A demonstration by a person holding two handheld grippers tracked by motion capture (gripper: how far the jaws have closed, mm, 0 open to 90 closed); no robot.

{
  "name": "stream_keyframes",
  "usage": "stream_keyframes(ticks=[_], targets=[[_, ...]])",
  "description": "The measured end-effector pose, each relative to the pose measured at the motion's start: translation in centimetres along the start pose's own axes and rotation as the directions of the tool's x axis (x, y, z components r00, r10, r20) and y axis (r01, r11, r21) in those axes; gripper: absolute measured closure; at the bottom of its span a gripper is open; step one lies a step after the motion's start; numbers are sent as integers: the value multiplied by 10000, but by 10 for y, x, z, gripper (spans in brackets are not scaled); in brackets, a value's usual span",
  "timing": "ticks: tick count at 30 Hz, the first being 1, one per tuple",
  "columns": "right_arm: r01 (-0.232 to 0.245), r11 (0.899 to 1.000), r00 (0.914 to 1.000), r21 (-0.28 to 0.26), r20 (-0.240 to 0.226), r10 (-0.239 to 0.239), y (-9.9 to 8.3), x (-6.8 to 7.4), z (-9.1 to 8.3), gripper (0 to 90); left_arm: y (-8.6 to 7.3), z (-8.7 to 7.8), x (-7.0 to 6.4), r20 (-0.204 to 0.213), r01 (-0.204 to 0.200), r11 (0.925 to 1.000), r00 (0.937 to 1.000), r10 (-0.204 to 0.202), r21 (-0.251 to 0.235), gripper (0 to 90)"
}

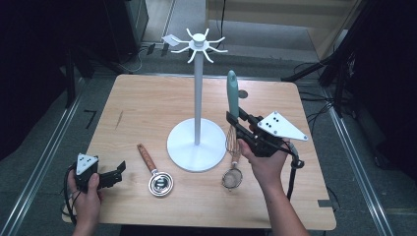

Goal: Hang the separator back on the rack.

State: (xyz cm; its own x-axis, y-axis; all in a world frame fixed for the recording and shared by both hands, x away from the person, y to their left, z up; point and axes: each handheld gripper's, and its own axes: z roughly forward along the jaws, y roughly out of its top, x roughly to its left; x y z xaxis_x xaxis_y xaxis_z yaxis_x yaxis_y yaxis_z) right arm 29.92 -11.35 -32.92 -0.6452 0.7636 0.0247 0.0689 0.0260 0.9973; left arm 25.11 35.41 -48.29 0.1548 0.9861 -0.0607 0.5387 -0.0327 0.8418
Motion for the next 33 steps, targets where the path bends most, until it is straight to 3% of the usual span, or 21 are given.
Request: stream_keyframes(ticks=[4, 15, 33], targets=[[38, 9999, 9998, -160, 219, -35, 3, 7, -1, 709, 0, 0, 0, 0, -3, 10000, 10000, 3, 2, 0], [-505, 9979, 9987, -409, -138, 499, 9, 15, 2, 709, 0, 0, 0, 3, -7, 10000, 10000, 7, 35, 0], [-359, 9962, 9990, -791, -284, 337, 25, 32, 7, 708, 0, 0, 0, 5, -2, 10000, 10000, 2, 7, 0]])
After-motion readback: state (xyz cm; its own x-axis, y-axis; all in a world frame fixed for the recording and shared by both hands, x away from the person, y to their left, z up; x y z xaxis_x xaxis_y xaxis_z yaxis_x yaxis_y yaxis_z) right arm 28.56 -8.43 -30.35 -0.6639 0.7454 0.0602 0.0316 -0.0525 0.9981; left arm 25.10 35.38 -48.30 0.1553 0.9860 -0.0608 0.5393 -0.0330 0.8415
